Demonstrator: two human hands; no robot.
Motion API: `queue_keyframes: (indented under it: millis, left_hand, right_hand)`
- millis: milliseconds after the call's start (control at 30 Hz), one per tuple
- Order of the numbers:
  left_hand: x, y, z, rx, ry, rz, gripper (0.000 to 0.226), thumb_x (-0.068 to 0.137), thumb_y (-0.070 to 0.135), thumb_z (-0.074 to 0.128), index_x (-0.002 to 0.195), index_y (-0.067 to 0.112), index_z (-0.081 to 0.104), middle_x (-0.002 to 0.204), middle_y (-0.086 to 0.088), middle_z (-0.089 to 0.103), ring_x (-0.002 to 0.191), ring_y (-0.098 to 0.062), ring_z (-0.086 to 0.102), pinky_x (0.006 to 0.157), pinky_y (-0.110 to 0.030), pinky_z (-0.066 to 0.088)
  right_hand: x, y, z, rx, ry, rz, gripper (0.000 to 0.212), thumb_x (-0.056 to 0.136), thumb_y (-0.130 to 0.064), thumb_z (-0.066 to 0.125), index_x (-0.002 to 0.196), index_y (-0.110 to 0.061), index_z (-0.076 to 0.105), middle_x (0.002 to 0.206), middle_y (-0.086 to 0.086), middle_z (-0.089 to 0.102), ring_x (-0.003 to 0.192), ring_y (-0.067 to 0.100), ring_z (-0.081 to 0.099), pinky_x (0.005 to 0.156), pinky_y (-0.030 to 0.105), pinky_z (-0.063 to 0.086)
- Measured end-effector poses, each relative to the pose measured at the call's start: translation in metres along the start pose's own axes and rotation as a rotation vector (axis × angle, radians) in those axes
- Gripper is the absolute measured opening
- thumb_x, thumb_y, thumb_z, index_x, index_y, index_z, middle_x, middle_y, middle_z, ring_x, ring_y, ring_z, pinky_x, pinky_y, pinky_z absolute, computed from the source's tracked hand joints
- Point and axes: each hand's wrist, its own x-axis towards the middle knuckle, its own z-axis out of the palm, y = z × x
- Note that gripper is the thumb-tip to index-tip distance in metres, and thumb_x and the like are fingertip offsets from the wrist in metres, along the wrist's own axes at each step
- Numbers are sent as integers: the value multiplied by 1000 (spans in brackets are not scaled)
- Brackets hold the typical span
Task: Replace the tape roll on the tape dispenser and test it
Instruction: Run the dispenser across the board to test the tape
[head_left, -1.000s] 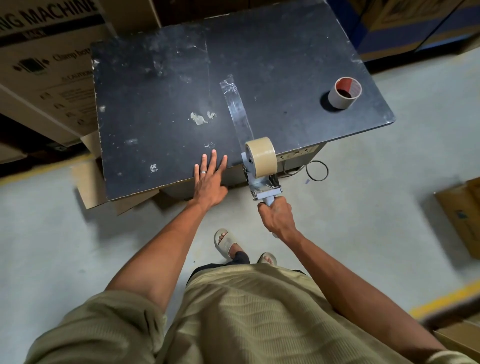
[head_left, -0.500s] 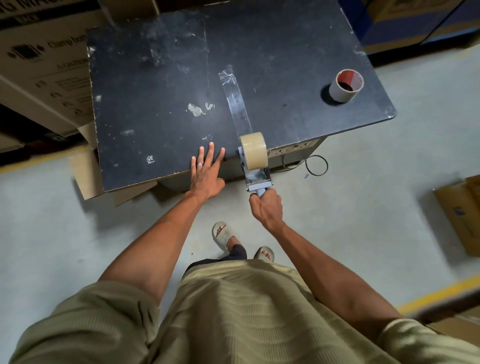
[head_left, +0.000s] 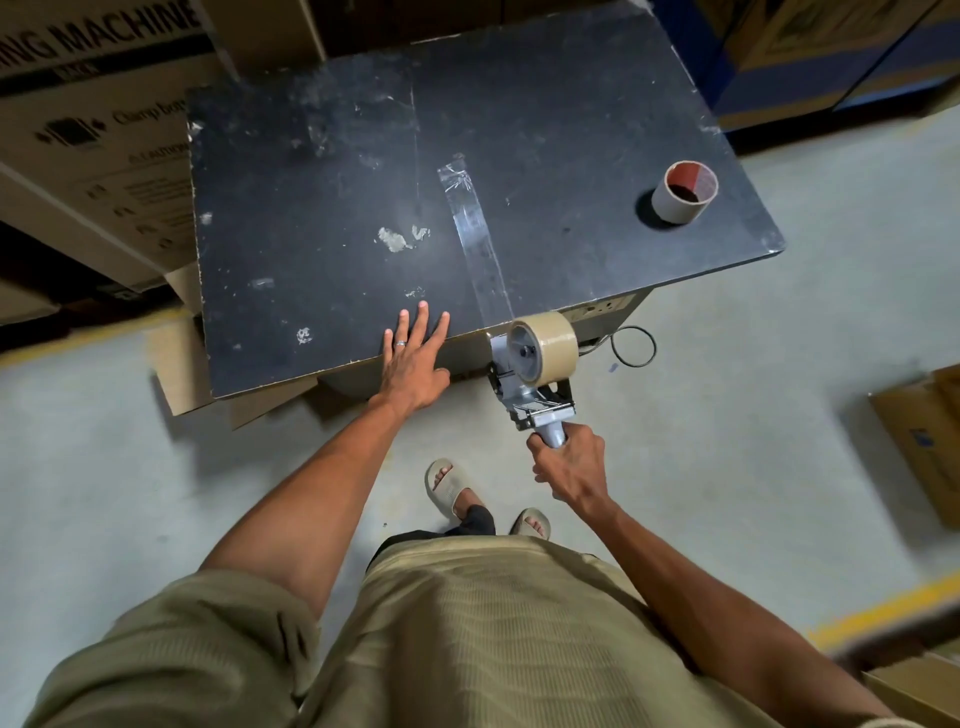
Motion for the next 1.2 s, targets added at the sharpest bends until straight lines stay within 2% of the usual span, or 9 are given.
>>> queue_keyframes:
  millis: [200,467,567,667,767,833,933,1100,1200]
  left_hand:
    - [-1,1,-2,8,8,-6,92,89,19,60,161,33,4,169,-1,-15,155,-29,-15,124,-48,-6]
    - [-1,7,0,-47,81,-44,88,87,24,64,160,33,17,170,1,-2,157,-26,-5,125,-47,-1]
    - [0,11,-2,-120,134,-66,83,85,21,66,158,31,26,170,1,7,157,-27,2,125,-48,2]
    - [6,18,-12,-360,217,-115,74,85,19,64,153,30,38,162,0,33,150,-27,25,122,-47,19]
    - [14,30,-36,-749,306,-41,64,87,12,60,148,27,47,139,0,51,129,-22,51,106,-41,47]
    - [17,41,-57,-858,359,43,58,91,6,58,146,23,50,134,2,54,121,-16,56,95,-28,52]
    - [21,55,-81,-892,413,147,49,94,9,58,142,18,55,131,1,57,112,-13,58,81,-9,49]
    - [28,62,-92,-778,454,198,46,96,36,53,140,22,59,111,7,50,98,-20,57,84,-27,51]
    - [31,58,-92,-732,472,212,45,99,36,53,142,22,56,110,4,50,96,-18,54,84,-28,50]
  right_hand:
    - [5,-13,-5,85,57,-22,23,84,-24,77,71,-12,63,61,12,72,50,21,71,47,27,56]
    - [24,-24,-16,300,57,2,15,78,-14,75,75,-1,68,61,12,69,48,23,66,50,36,60]
    - [32,-33,-28,474,-54,-10,10,80,-6,71,75,2,67,64,16,65,50,25,61,51,34,55]
    - [38,-50,-38,647,-213,-31,8,87,0,66,80,4,65,65,18,61,49,24,55,48,32,51]
    - [48,-68,-40,827,-385,20,9,89,-2,62,81,0,65,63,12,55,49,19,51,46,28,46]
    - [56,-78,-42,872,-473,60,9,90,-6,59,83,-3,64,63,6,53,49,14,49,46,25,45]
    - [63,-93,-43,916,-558,111,14,96,-9,53,86,-5,62,62,1,50,47,8,46,44,19,43]
    - [73,-115,-41,1005,-650,163,20,98,-8,48,83,-6,60,59,-2,49,43,4,44,41,15,41]
    - [80,-121,-40,1018,-684,168,20,97,-9,48,82,-6,61,60,-2,50,43,4,44,41,15,41]
